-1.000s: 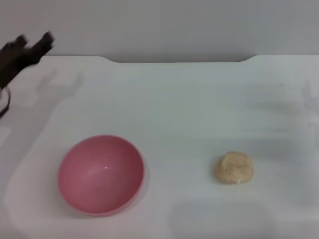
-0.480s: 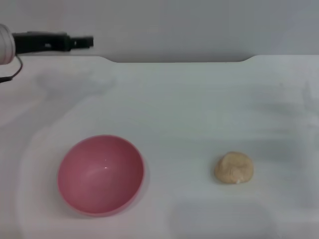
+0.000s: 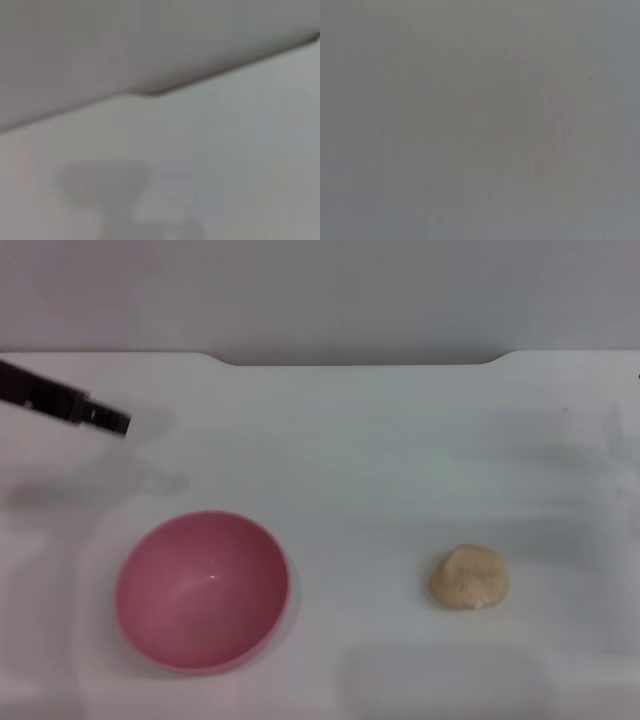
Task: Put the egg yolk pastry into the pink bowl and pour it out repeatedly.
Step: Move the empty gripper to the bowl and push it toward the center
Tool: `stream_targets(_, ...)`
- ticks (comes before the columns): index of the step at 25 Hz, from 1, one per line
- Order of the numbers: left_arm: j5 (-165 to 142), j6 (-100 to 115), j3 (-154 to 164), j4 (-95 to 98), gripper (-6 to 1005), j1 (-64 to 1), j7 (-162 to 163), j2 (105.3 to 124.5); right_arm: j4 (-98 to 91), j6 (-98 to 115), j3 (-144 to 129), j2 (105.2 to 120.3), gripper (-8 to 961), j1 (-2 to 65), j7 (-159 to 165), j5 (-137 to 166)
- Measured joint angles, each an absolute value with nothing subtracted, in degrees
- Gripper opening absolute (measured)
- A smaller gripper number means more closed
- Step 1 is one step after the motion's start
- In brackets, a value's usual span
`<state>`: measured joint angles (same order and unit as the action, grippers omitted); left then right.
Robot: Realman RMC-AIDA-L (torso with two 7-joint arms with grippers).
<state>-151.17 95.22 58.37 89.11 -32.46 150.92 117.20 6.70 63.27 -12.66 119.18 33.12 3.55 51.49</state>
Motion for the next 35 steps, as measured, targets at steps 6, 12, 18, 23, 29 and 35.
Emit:
stream_targets(6,-152.79,104.79,59.11,92.72,799,-32.13,154.66,117.84,6.67,62.93,-12.65,119.18,602,33.98,3.57,51.45)
stream_targets(12,-152.94,105.54,60.9,92.92,799,-29.89,157.18,117.95,6.39,60.5,-12.65,119.18,602,35.13,3.59,51.68)
stream_targets(18,-152.69,106.34,61.17,92.28,799,-28.77,158.24,117.95,6.39,60.35,-12.87,119.18,602,35.25,3.6,51.74)
stream_targets(23,-152.53,106.16,62.88,90.74,799,-27.67,159.16,118.09,6.66,60.37,-13.0,119.18,601,35.21,3.6,51.81)
stream_targets(29,-152.34,103.16,65.96,85.07,798,-27.78,159.75,118.18,6.75,60.59,-13.09,119.18,601,35.31,3.6,51.86)
stream_targets(35,-151.38,100.84,68.59,81.94,798,-28.07,159.92,118.3,6.86,60.59,-13.07,119.27,601,35.16,3.6,51.86)
